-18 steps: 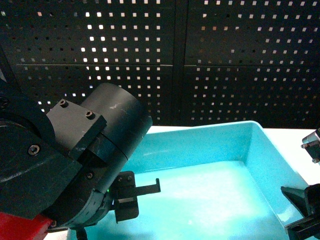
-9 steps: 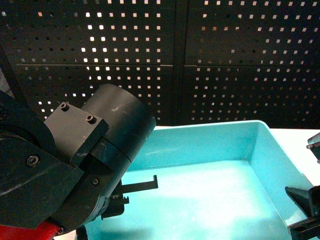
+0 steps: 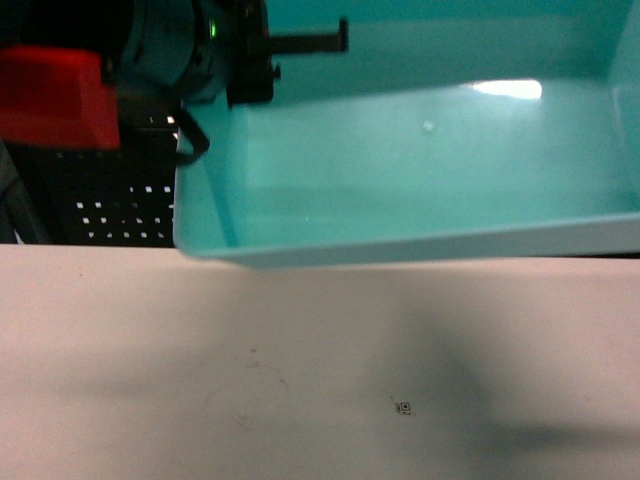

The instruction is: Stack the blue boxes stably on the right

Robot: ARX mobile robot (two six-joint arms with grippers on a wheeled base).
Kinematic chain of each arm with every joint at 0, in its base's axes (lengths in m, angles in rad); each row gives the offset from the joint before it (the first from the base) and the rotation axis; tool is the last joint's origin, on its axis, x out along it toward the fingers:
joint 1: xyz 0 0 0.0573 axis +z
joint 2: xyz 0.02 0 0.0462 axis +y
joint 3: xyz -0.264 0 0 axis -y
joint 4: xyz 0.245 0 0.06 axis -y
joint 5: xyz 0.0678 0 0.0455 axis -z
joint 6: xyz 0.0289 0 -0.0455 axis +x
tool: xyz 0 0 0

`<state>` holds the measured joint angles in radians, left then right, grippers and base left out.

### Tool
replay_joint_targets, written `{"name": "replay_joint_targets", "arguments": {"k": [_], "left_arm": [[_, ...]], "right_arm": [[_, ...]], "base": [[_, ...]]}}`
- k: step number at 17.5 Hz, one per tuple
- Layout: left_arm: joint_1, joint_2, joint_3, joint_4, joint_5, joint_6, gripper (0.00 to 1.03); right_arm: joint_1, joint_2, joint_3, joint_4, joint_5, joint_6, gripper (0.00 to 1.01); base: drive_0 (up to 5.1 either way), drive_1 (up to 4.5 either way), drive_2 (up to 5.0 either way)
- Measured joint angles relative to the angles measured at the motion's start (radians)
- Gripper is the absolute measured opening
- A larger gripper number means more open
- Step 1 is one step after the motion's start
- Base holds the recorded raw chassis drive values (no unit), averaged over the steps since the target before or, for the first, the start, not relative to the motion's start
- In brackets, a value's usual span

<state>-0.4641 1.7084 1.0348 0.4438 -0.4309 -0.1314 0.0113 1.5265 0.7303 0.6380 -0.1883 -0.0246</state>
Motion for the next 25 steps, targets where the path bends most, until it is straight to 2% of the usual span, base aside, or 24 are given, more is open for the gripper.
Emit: {"name": "replay_joint_targets", "arguments": {"k": [2,4,5,6,8,10,13,15,16,17,25], "left_arm": [[0.001,-0.016,0.043,0.098,0.03,0.108,0.08],[0.003,-0.023,0.138,0.071,0.074,0.172,0.08],[0.005,-0.051,0.208,0.121,0.111,0.25,0.08],[0.0,-0.075,0.209,0.105,0.111,0.257,0.08],[-0.01,-0.119,0.196,0.124,0.105,0.311,0.08],[-0.008,-0.12,0.183,0.16,0.104,0.34,0.08],[0.009,-0.101,0.171,0.15,0.136,0.31,0.08],[0.015,-0.101,0.14,0.198,0.145,0.309,0.08],[0.019,-0.107,0.134,0.204,0.157,0.295,0.08],[0.02,-0.107,0.124,0.237,0.162,0.295,0.08],[0.03,-0.121,0.116,0.253,0.189,0.281,0.08]], "right_arm": [[-0.014,-0.045,0.038,-0.009,0.008,0.034,0.07],[-0.027,-0.088,0.058,-0.017,0.019,0.07,0.07],[-0.034,-0.156,0.113,-0.018,0.026,0.101,0.07],[-0.034,-0.171,0.114,-0.025,0.024,0.105,0.07],[-0.032,-0.181,0.117,-0.017,0.022,0.123,0.07],[-0.032,-0.183,0.117,-0.013,0.017,0.13,0.07],[-0.039,-0.188,0.102,-0.026,0.016,0.142,0.07],[-0.042,-0.204,0.091,-0.025,0.012,0.152,0.07],[-0.045,-0.221,0.088,-0.027,0.006,0.152,0.07],[-0.045,-0.235,0.087,-0.023,0.005,0.151,0.07],[-0.052,-0.254,0.081,-0.017,0.0,0.158,0.07]], "base": [[0.0,0.0,0.0],[0.0,0.0,0.0],[0.0,0.0,0.0],[0.0,0.0,0.0],[0.0,0.0,0.0],[0.0,0.0,0.0],[0.0,0.0,0.0],[0.0,0.0,0.0],[0.0,0.0,0.0],[0.0,0.0,0.0],[0.0,0.0,0.0]]}}
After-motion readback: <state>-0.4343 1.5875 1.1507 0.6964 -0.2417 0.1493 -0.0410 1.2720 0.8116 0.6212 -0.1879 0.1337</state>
